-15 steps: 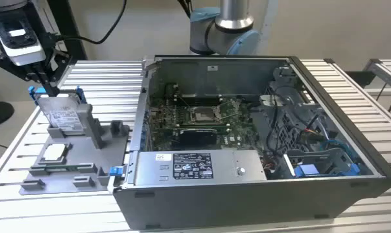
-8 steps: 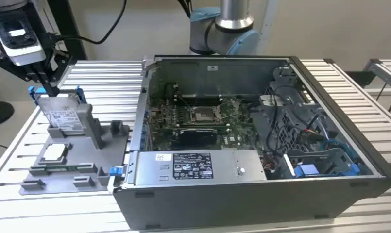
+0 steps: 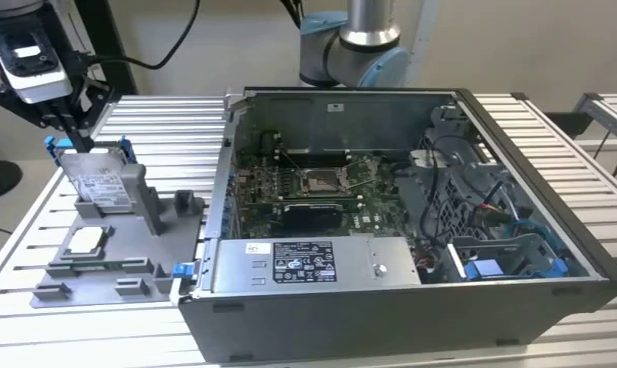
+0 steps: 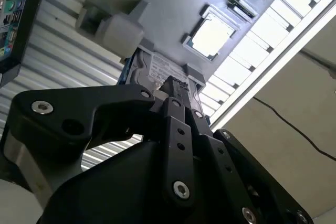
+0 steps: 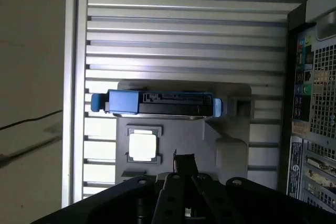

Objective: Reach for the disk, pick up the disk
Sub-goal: 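Reach for the disk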

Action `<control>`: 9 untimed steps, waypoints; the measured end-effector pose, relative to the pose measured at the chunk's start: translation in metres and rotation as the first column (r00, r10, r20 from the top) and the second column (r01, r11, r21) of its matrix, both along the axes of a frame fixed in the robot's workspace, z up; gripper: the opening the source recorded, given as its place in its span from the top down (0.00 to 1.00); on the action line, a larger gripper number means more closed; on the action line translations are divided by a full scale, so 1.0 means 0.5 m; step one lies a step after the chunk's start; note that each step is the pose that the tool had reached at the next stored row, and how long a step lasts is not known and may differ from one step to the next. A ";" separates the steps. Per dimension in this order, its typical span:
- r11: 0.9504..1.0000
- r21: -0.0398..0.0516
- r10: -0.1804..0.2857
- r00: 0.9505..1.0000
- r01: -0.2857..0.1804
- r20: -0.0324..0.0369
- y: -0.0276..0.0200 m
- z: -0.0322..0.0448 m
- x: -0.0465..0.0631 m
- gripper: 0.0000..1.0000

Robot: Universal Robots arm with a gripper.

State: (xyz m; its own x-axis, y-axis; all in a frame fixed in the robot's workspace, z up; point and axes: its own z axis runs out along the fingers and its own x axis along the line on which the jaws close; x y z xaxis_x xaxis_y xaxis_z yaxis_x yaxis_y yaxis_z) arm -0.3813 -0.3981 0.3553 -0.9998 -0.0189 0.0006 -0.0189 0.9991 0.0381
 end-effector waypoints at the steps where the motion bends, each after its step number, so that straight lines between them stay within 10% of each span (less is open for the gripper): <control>1: 1.000 0.000 0.000 1.000 0.000 0.000 0.0042 0.000 0.000 1.00; 9: 1.000 0.000 0.000 1.000 0.000 0.000 0.0602 -0.002 0.000 1.00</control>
State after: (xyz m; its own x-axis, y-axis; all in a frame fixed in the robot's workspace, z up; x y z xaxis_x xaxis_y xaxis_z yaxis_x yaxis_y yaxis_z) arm -0.3812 -0.3680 0.3545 -0.9998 -0.0191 0.0005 -0.0191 0.9991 0.0382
